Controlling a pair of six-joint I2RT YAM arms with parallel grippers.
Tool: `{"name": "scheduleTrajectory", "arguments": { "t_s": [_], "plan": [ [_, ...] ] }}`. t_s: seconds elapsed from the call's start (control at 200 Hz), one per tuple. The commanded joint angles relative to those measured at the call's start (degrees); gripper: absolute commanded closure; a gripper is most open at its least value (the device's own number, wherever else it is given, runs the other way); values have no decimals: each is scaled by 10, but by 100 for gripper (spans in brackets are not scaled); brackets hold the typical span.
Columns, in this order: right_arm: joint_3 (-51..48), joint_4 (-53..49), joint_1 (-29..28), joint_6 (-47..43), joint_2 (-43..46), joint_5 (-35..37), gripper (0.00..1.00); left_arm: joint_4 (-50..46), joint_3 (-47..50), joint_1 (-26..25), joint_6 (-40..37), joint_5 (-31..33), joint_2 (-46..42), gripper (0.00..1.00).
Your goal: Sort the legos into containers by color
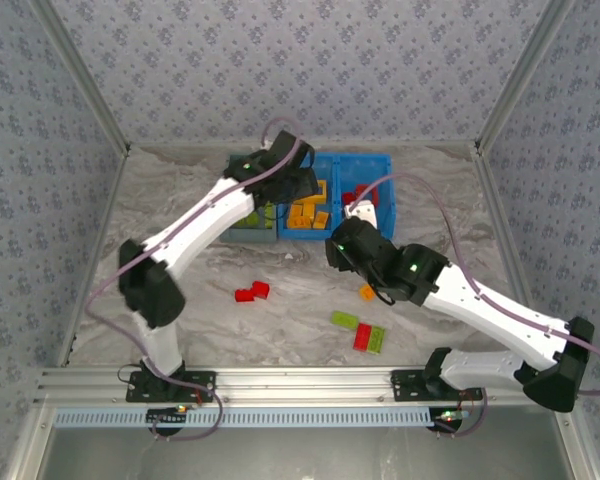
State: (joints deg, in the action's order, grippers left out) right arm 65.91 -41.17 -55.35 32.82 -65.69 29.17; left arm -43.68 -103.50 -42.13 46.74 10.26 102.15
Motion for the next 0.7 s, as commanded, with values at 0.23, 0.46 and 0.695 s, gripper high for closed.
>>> {"name": "scheduleTrajectory", "arguments": {
  "t_s": [0.23,0.46,0.695],
  "plan": [
    [-23,-48,-6,4,17,-72,35,6,252,-35,-69,-42,-304,37],
    [12,39,-91,-38,-166,-167,24,-101,407,-34,-59,-25,-535,30],
    [115,36,-107,-169,-382,-211,15,-163,448,-34,-34,-6,-689,28]
  ]
}}
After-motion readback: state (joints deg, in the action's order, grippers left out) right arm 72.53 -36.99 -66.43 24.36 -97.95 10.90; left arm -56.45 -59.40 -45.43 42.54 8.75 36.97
